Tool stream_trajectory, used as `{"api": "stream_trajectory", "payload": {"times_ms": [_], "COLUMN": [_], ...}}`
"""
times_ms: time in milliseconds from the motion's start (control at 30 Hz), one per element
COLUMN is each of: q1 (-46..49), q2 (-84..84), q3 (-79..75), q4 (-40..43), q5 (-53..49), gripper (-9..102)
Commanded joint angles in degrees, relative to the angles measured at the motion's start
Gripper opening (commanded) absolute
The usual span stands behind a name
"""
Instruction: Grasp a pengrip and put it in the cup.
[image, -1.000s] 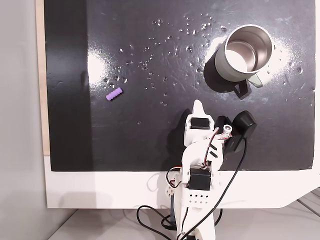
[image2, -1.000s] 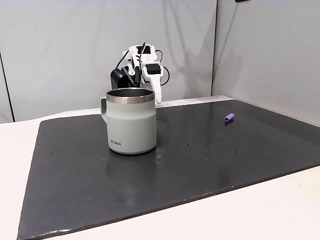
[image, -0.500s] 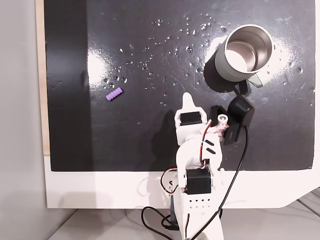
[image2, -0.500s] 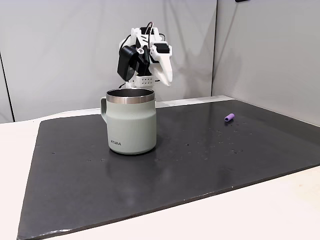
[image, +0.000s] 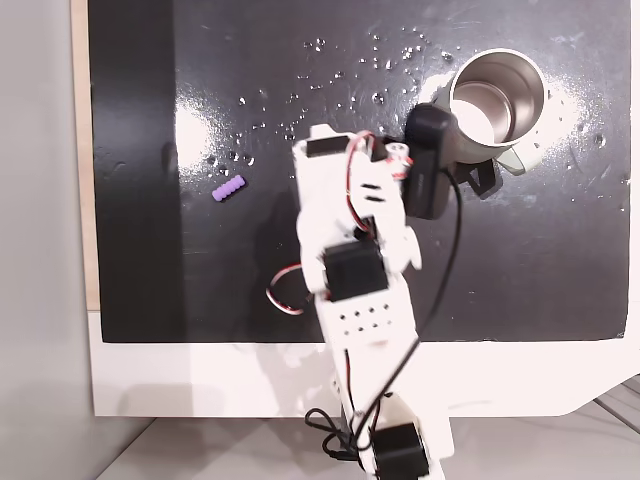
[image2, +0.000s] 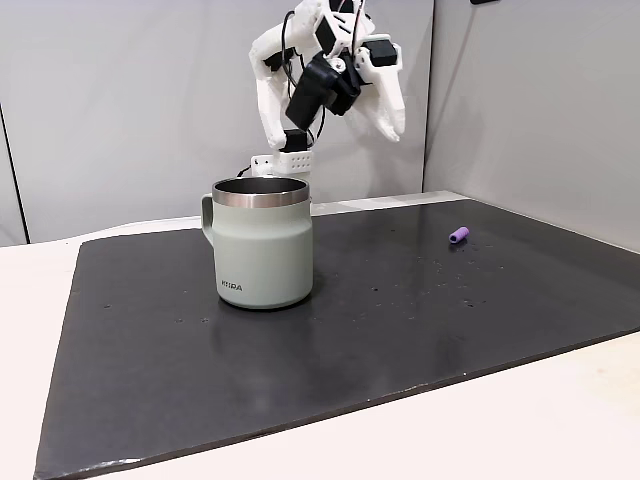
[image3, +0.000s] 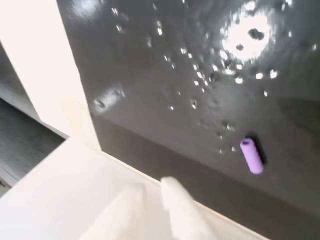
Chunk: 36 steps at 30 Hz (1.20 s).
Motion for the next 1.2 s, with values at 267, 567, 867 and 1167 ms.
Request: {"api": "stream_trajectory", "payload": {"times_ms": [267,567,867,1167], "q1": [-10.72,-15.64,-19.69,-22.32], "q2": [-24.70,-40.34,-51.33,-57.57], "q3": [-23.73,-36.65,-44.74,-49.75], "q4": [7.65,12.57,16.52,19.07], "q5": [4.92,5.45,5.10,3.87], "gripper": [0,0,0,0]}}
